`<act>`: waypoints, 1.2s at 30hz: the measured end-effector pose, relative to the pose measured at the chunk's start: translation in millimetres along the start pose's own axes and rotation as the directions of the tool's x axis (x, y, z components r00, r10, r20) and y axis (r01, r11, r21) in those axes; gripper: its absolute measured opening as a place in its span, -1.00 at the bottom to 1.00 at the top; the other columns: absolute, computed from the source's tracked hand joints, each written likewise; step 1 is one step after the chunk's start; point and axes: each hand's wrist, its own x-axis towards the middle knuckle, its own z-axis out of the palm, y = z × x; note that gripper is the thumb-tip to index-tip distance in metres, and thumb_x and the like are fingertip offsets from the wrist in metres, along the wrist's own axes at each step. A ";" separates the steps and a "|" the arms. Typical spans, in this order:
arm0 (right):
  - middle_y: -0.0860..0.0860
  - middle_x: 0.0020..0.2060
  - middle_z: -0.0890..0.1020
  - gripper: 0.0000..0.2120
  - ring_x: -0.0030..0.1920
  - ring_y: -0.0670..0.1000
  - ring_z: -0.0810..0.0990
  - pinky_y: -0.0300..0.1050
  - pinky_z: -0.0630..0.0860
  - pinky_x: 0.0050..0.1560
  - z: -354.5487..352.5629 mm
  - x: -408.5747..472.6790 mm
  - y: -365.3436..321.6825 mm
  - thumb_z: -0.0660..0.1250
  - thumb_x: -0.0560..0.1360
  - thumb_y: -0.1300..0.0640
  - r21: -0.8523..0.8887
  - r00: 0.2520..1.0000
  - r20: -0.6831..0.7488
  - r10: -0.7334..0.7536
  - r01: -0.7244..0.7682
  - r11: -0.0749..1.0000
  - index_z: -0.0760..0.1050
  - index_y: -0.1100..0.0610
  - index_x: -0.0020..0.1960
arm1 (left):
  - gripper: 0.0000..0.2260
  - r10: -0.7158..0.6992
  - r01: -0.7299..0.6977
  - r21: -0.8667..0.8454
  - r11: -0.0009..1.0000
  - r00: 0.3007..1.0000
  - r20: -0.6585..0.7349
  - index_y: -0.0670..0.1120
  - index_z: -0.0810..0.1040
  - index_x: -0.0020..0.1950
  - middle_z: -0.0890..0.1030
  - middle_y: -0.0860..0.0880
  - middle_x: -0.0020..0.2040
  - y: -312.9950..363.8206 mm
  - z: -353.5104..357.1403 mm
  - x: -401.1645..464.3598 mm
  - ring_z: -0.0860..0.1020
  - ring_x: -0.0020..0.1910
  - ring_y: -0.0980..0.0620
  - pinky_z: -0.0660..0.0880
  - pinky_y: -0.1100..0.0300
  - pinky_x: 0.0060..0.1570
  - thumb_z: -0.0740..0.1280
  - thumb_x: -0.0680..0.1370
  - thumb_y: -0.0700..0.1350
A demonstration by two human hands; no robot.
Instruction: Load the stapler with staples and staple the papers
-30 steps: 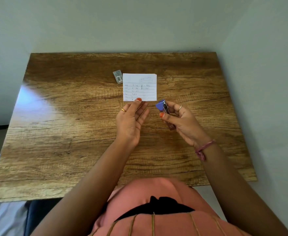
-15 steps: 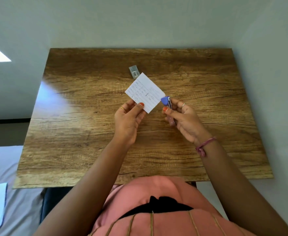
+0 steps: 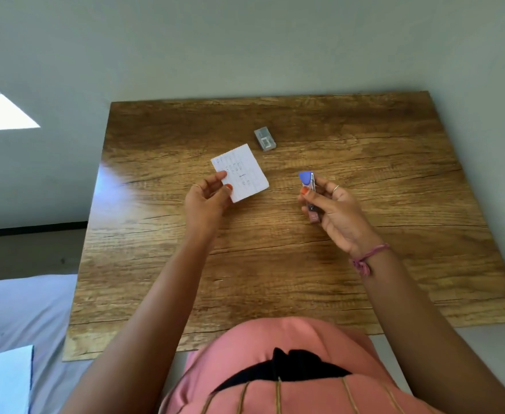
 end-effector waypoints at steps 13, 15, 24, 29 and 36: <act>0.10 0.03 0.57 -0.57 -0.17 -0.11 0.59 -0.32 0.52 -0.29 20.3 20.0 -6.2 0.33 0.49 0.31 -0.003 0.999 -0.045 0.025 -0.025 1.000 0.38 0.20 0.34 | -0.68 0.069 -0.077 0.401 0.913 0.997 0.034 -0.09 0.46 0.32 0.61 0.03 0.13 13.4 -26.1 75.8 0.57 0.08 0.13 0.53 0.19 0.09 0.24 0.58 -0.26; 0.11 0.05 0.56 -0.56 -0.16 -0.10 0.58 -0.27 0.56 -0.21 19.8 22.0 -6.0 0.33 0.49 0.31 -0.004 0.999 -0.047 0.024 -0.024 1.000 0.38 0.21 0.35 | -0.63 0.114 -0.113 0.486 0.867 0.993 0.028 -0.08 0.43 0.37 0.59 0.04 0.17 12.0 -23.9 81.9 0.55 0.10 0.13 0.52 0.17 0.13 0.27 0.57 -0.23; 0.10 0.05 0.57 -0.58 -0.07 -0.04 0.59 0.15 0.43 0.27 18.3 23.6 -1.8 0.33 0.49 0.33 0.006 0.997 -0.061 0.044 -0.043 0.999 0.39 0.21 0.33 | -0.63 0.259 -0.208 0.711 0.672 0.965 0.038 -0.07 0.42 0.36 0.47 -0.11 0.27 -0.1 -16.8 87.1 0.33 0.29 -0.13 0.36 -0.06 0.28 0.28 0.55 -0.12; 0.10 0.05 0.57 -0.63 -0.07 -0.03 0.60 0.10 0.46 0.24 17.3 25.8 1.4 0.33 0.48 0.33 0.006 0.996 -0.081 0.035 -0.034 0.999 0.43 0.19 0.28 | -0.66 0.436 -0.303 0.644 0.703 0.899 -0.052 -0.14 0.40 0.32 0.33 -0.17 0.32 -4.9 -8.5 60.9 0.23 0.35 -0.11 0.23 -0.03 0.35 0.27 0.55 -0.17; -0.02 -0.04 0.65 -0.68 -0.05 -0.04 0.64 -0.13 0.59 -0.09 9.1 31.3 2.7 0.43 0.45 0.20 -0.198 0.963 -0.246 -0.113 0.065 0.978 0.50 0.09 0.19 | -0.60 0.453 -0.443 0.627 0.641 0.878 0.157 -0.12 0.37 0.36 0.32 -0.12 0.30 -36.8 23.4 12.2 0.23 0.26 0.03 0.18 0.10 0.32 0.31 0.54 -0.16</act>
